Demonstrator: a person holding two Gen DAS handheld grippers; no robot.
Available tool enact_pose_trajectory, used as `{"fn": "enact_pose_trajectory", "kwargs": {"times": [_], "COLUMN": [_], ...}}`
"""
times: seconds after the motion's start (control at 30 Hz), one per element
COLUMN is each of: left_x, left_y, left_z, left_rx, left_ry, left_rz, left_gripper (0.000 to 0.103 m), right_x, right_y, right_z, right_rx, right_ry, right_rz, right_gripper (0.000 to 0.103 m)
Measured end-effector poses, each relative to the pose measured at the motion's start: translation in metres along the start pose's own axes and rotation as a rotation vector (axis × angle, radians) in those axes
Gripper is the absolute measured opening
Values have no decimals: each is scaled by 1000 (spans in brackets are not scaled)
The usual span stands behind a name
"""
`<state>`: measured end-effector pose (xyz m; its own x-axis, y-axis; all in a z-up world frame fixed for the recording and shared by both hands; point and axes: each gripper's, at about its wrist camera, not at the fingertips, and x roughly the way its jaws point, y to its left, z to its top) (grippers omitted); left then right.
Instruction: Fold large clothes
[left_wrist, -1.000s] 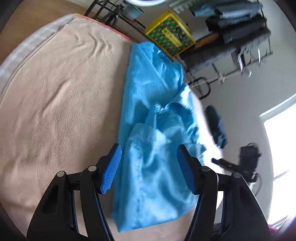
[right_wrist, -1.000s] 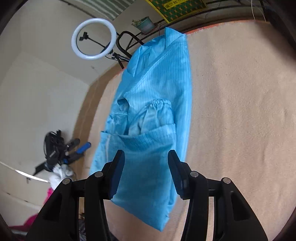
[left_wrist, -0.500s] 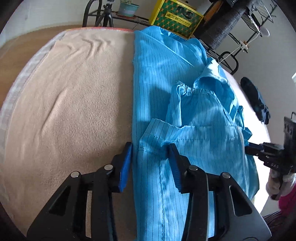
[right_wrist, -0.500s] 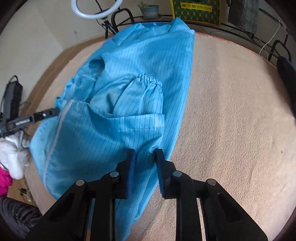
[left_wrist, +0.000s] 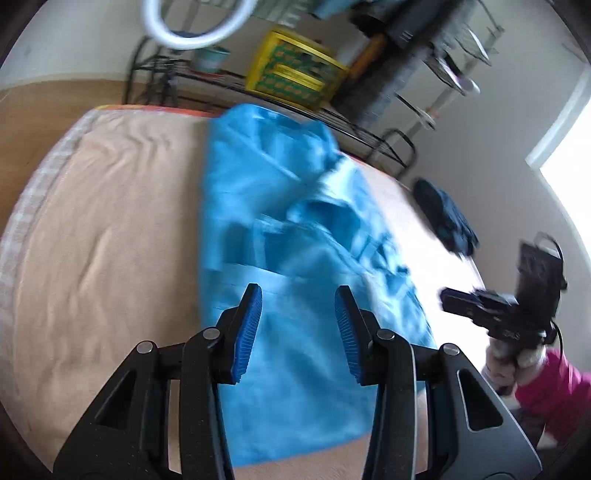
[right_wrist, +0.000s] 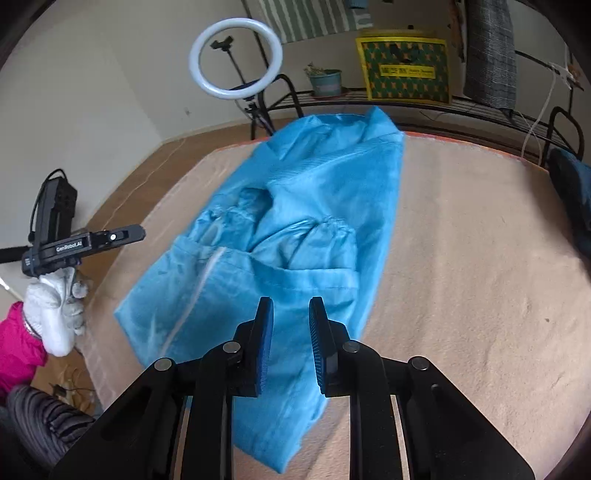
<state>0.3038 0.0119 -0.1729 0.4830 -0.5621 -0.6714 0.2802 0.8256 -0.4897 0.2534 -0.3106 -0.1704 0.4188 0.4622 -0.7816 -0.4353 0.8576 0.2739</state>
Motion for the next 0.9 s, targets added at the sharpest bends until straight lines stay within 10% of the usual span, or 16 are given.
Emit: {"fn": "enact_pose_trajectory", "kwargs": {"times": [0.2,0.37,0.53,0.9], "left_x": [47,83,77,17], "left_y": [-34,-8,-4,-52], "left_z": [-5,-12,-24,-58], "left_rx": [104,92,108,214], "left_ry": [89,110,66,107], "left_rz": [-2,152,149,-41], "left_gripper": [42,42,40,40], "right_x": [50,77,76,-3], "right_y": [42,14,-12,33], "right_z": [13,17,8,-39], "right_rx": [-98,-66,-19,-25], "right_ry": [47,73,114,120], "right_rz": [6,-151,-167,12], "right_gripper": [18,18,15,15]}}
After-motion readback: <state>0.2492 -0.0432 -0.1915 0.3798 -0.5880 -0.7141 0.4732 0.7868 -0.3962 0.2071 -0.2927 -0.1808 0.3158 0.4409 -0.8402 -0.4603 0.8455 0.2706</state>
